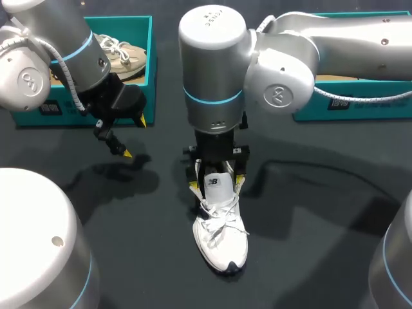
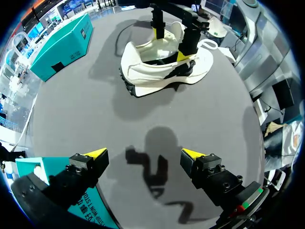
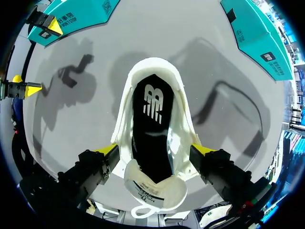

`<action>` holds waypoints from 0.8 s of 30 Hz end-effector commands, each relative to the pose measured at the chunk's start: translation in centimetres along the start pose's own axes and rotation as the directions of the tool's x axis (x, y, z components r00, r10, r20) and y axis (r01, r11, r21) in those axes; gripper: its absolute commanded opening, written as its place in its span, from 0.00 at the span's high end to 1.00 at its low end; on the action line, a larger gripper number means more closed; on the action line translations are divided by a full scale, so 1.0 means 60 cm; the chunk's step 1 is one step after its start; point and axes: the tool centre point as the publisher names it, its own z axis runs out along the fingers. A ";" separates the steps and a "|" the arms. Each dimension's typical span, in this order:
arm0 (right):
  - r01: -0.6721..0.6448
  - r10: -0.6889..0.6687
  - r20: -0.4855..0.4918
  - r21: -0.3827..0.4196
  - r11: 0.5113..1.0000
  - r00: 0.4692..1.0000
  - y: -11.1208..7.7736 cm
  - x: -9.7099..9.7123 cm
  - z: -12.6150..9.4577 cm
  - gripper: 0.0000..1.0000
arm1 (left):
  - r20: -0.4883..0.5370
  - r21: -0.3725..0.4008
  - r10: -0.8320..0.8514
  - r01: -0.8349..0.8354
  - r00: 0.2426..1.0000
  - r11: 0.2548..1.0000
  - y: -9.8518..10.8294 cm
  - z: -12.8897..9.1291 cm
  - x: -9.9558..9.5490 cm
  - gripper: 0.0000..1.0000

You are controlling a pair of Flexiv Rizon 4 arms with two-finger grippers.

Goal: Take the shoe out of the shoebox, open the shoe tongue, remove and reinsert the insole, then place the shoe into the shoebox

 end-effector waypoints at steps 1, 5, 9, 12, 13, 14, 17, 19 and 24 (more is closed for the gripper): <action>-0.014 0.014 0.024 -0.022 1.000 1.000 -0.006 0.007 -0.003 0.00 | 0.000 -0.003 0.001 -0.001 1.000 1.000 0.000 0.000 0.001 0.00; -0.015 0.016 0.026 -0.039 0.999 1.000 -0.010 0.009 -0.011 0.00 | 0.000 -0.003 0.001 -0.001 1.000 1.000 0.000 0.000 0.001 0.00; -0.036 0.038 0.045 -0.046 0.998 0.998 -0.012 0.007 -0.015 0.00 | 0.000 -0.003 0.001 -0.001 1.000 1.000 0.000 0.000 0.001 0.00; -0.045 0.047 0.051 -0.046 0.998 0.998 -0.014 0.005 -0.017 0.00 | 0.000 -0.003 0.001 -0.001 1.000 1.000 0.000 0.000 0.001 0.00; -0.046 0.049 0.051 -0.046 0.998 0.998 -0.014 0.004 -0.017 0.00 | 0.000 -0.003 0.001 -0.001 1.000 1.000 0.000 0.000 0.001 0.00; -0.048 0.051 0.050 -0.047 0.998 0.997 -0.015 0.003 -0.017 0.00 | 0.000 -0.003 0.001 -0.001 1.000 1.000 0.000 0.000 0.001 0.00; -0.051 0.054 0.047 -0.050 0.997 0.997 -0.016 0.002 -0.017 0.01 | 0.000 -0.003 0.001 -0.001 1.000 1.000 0.000 0.000 0.001 0.00; -0.052 0.054 0.046 -0.051 0.997 0.997 -0.017 0.001 -0.018 0.02 | 0.000 -0.003 0.001 -0.001 1.000 1.000 0.000 0.000 0.001 0.00; -0.057 0.059 0.040 -0.060 0.997 0.997 -0.020 0.001 -0.021 0.04 | 0.000 -0.003 0.001 -0.001 1.000 1.000 0.000 0.000 0.001 0.00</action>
